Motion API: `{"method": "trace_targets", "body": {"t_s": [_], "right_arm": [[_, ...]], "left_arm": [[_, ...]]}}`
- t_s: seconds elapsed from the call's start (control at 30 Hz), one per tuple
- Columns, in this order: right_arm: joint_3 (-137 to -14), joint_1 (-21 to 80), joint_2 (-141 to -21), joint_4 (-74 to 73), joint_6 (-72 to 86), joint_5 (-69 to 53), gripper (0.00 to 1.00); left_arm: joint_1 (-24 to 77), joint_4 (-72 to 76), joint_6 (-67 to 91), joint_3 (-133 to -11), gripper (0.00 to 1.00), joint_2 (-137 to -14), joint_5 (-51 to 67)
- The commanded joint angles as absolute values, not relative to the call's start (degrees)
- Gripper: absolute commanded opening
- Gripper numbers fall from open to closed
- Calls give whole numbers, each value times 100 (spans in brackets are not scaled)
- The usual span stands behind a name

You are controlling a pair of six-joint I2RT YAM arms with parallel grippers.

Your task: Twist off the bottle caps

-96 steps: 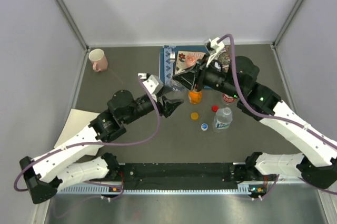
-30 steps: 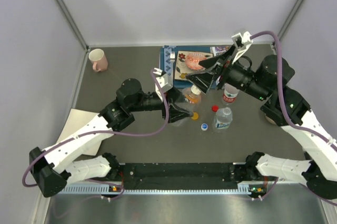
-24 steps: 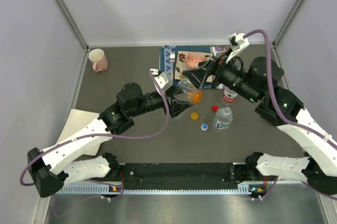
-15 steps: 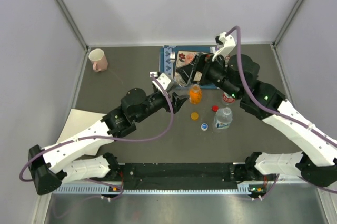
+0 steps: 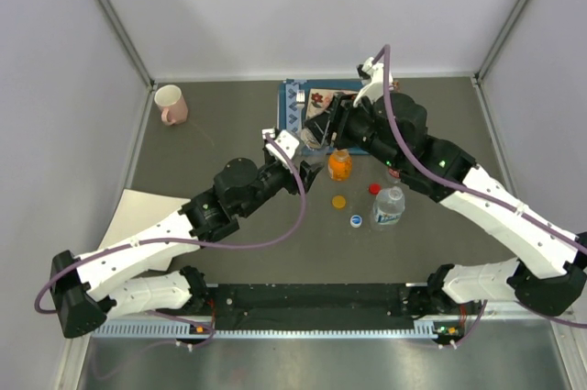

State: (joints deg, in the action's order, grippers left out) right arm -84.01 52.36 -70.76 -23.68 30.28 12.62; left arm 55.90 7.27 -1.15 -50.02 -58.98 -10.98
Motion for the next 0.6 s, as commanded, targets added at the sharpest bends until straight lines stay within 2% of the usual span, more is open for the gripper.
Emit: {"method": "trace_targets", "body": {"t_s": [0.0,0.03,0.2,0.23,0.27,0.4,0.47,0.5,0.57], "right_arm": [[-8561,5300,-7031,-2233,3041,1345,47],[-8543,5300,-7005,-2241,3041,1353,40],[-8438,5300,-6900,-2250,2883,1345,20],[-8420,5300,-6873,-2250,2857,1327,9],[-8403,5300,-6830,-2250,2822,1275,2],[-8498,5291,-6742,-2241,2191,591,0],[-8586,5291,-6698,-2241,1786,-310,0],[-8587,5291,-6602,-2241,1480,-586,0],[-8552,5300,-6452,-2197,1135,-1296,0]], "left_arm": [[5616,1143,-185,-4992,39,-5766,-1187],[5616,1151,-185,-4983,39,-5757,-1152],[5616,1160,-176,-5001,39,-5695,-1081],[5616,1151,-184,-5027,38,-5687,-1072],[5616,1117,-176,-5045,38,-5678,-994],[5608,1081,-141,-5089,38,-5433,-555],[5599,1020,-158,-5124,39,-5318,-152],[5573,950,-210,-5141,39,-5204,712],[5528,897,-168,-5212,39,-5133,1517]]}}
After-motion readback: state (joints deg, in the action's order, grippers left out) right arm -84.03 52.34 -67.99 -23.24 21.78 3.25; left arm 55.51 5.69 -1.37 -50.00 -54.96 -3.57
